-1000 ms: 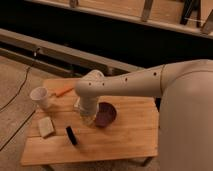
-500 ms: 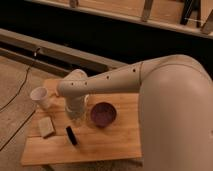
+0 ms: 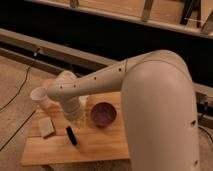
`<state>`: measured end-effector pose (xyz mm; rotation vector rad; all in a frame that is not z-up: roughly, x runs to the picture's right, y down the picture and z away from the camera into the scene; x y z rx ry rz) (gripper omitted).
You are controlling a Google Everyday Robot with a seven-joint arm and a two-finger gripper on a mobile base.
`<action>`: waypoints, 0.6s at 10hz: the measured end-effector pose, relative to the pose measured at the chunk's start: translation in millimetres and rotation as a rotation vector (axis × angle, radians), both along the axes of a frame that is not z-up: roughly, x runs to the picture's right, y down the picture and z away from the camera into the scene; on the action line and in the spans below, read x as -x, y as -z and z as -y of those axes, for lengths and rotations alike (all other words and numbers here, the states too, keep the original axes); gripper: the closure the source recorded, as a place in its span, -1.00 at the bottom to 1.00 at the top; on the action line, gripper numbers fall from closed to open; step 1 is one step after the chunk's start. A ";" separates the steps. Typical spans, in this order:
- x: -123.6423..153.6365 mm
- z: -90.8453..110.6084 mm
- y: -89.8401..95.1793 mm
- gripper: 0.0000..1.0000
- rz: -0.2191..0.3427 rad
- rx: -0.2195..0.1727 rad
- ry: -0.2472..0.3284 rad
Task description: Knock the eraser over
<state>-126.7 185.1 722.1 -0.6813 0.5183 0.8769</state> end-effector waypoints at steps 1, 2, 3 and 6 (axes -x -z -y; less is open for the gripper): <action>-1.2 0.0 -2.5 1.00 -0.011 -0.009 0.009; -2.6 -0.8 -5.4 1.00 -0.027 -0.023 0.018; -3.7 -0.8 -6.6 1.00 -0.036 -0.035 0.025; -3.5 -4.3 -8.7 1.00 -0.059 -0.089 0.089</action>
